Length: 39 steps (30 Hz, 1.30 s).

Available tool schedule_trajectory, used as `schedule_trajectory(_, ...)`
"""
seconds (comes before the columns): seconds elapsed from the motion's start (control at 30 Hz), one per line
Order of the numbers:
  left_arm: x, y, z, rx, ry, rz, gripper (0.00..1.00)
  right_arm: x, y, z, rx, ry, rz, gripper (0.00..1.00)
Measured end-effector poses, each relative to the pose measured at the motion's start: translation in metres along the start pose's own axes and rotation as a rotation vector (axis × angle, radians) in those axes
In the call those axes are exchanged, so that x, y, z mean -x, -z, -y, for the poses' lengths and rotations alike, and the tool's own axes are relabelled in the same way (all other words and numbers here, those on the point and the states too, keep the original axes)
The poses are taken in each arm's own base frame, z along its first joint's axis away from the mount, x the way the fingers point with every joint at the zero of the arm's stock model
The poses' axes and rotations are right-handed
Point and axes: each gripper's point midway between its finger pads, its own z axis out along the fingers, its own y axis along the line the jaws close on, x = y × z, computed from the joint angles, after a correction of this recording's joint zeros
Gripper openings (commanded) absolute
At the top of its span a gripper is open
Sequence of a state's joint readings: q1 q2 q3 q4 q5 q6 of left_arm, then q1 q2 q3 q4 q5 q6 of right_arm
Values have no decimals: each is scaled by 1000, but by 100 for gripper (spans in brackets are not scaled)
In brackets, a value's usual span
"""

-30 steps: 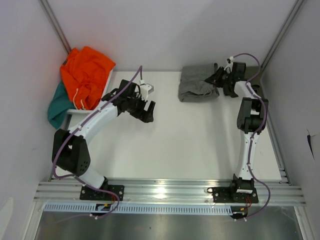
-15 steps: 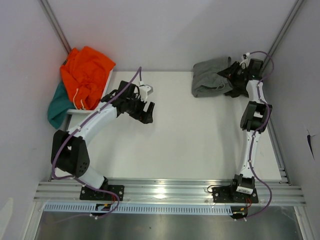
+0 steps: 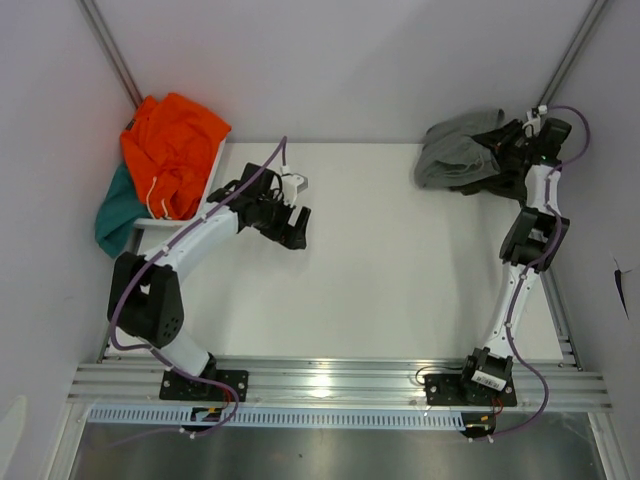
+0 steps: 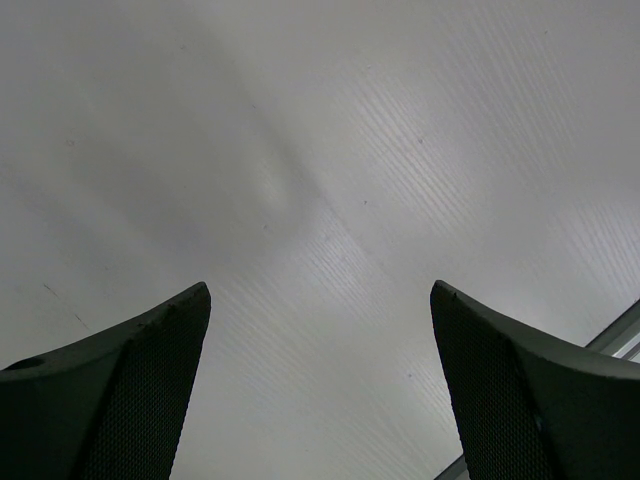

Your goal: Fold and stack the shorts

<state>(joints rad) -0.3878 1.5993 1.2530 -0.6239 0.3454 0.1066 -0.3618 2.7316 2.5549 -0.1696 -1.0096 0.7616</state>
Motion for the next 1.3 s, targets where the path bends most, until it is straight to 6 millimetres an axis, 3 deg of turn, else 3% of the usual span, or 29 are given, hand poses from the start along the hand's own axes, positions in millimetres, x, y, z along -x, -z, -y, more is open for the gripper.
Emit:
schedule_trajectory(0.13, -4, -5, -1, -1, 6, -17, 92, 17, 20, 3, 11, -48, 33, 0)
schedule_trajectory(0.7, -8, -5, -2, -2, 4, -33, 92, 27, 27, -37, 124, -103, 14, 0)
schedule_trajectory(1.03, -8, -5, -2, -3, 3, -32, 92, 26, 36, -24, 54, -93, 17, 0)
schedule_trajectory(1.3, -10, -8, -2, -4, 6, -43, 92, 31, 47, -29, 41, -74, 25, 0)
